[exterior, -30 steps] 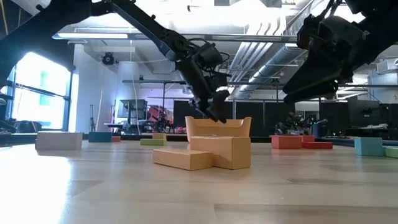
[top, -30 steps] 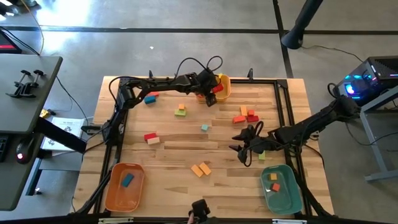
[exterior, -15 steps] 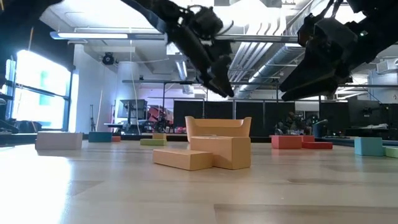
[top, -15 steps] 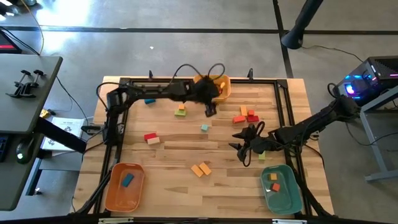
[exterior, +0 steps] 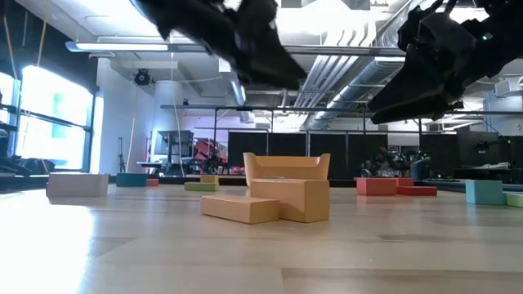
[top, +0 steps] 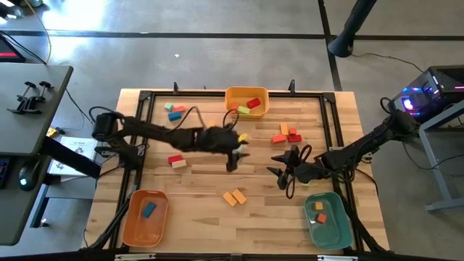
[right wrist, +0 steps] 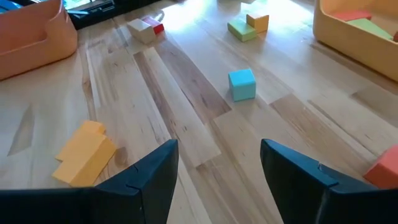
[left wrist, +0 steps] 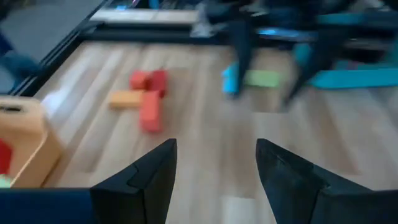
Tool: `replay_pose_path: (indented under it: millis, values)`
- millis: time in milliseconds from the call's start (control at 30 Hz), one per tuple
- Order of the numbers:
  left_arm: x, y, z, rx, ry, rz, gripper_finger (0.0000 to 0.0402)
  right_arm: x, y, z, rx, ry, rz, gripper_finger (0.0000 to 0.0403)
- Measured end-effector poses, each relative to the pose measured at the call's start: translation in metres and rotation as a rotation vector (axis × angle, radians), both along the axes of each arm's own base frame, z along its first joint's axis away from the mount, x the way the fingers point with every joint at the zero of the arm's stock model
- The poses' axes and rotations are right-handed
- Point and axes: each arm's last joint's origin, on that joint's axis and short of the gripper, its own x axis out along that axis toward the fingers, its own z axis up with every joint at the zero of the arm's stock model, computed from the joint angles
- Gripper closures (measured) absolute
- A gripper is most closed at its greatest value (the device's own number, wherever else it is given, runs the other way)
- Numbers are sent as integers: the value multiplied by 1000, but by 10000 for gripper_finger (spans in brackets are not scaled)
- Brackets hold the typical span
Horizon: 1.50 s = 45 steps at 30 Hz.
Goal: Sort blocks by size
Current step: Put the left red narrow rectangular block into the orange bin
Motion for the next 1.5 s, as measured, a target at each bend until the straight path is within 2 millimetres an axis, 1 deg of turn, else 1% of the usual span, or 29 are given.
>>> replay_pose_path:
  millis: [100,233,300,433,533,767,900,1000,1100,1200,1367,1433,1500]
  values:
    - [-5,-26,8,22,-55,-49,198,1,0,2,-9,-13,9,178]
    - [-10,-57,8,66,-104,-117,198,2,1,2,-28,-16,22,178]
    - [-14,-68,5,75,-114,-126,198,2,1,3,-27,-20,21,178]
    - [-21,-82,-4,56,-134,-87,198,2,1,3,-25,-18,24,178]
    - [-26,-86,-11,35,-144,-60,198,2,1,3,-28,-18,27,178]
    - [-38,-91,-29,27,-98,-1,198,4,-1,4,-80,-14,53,178]
    - [-43,-89,-37,19,-74,120,198,6,-5,6,-115,-19,52,178]
    - [-51,-86,-48,34,24,256,198,8,-8,7,-138,-21,49,178]
    - [-65,-82,-58,23,172,360,198,9,-11,7,-151,-17,41,178]
    - [-81,-77,-53,-33,318,496,198,10,-14,7,-156,-14,31,178]
    - [-120,-68,-33,-85,524,736,198,11,-18,7,-163,-13,16,178]
    - [-135,-63,-27,-168,600,833,198,11,-19,7,-163,-12,14,178]
    - [-148,-53,-26,-254,725,933,198,11,-19,7,-170,-11,18,178]
